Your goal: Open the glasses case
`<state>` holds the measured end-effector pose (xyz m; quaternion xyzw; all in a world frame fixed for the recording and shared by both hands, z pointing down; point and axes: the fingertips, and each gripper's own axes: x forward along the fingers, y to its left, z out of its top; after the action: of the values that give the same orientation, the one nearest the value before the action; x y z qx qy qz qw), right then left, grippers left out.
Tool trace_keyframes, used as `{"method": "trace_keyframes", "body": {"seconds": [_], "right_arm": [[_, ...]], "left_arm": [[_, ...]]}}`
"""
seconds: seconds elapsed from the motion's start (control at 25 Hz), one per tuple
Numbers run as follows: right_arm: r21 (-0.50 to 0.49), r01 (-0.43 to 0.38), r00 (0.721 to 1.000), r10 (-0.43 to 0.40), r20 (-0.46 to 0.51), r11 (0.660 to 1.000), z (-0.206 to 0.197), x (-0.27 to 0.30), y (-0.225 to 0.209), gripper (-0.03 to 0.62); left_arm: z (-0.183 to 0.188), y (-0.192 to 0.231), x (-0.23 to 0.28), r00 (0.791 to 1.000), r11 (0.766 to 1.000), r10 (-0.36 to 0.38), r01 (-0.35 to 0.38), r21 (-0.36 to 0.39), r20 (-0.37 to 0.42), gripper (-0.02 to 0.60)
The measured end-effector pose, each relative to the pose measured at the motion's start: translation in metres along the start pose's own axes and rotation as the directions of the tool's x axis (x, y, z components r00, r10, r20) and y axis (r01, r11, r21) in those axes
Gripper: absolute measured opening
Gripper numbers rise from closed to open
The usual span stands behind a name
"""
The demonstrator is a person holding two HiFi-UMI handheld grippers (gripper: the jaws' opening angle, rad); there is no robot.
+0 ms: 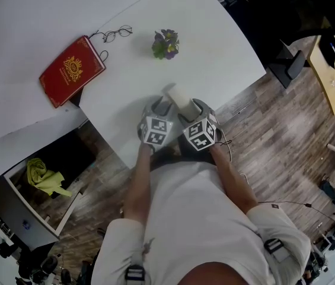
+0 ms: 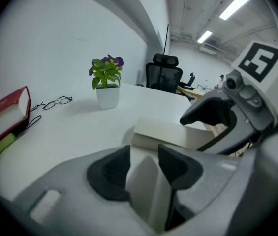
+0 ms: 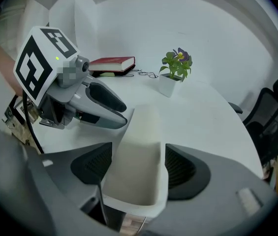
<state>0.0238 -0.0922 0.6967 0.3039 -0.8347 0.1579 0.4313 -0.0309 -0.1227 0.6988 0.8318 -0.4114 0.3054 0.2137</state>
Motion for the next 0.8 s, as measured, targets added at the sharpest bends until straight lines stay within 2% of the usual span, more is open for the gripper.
{"method": "trace_keyframes", "body": {"seconds": [0.36, 0.8], "right_arm": [[0.001, -0.003, 1.0, 0.003, -0.02, 1.0, -0.0035, 0.0066, 0.0018, 0.325], [0.057, -0.07, 0.998, 0.069, 0.004, 0.996, -0.0028, 0.0031, -0.0004, 0.321]], "left_arm": [[-0.0006, 0.0004, 0.0046, 1.0, 1.0, -0.003, 0.003, 0.004, -0.004, 0.179], [0.0004, -0.0023, 0.0069, 1.0, 1.0, 0.003, -0.003, 0.028, -0.005, 0.178]]}}
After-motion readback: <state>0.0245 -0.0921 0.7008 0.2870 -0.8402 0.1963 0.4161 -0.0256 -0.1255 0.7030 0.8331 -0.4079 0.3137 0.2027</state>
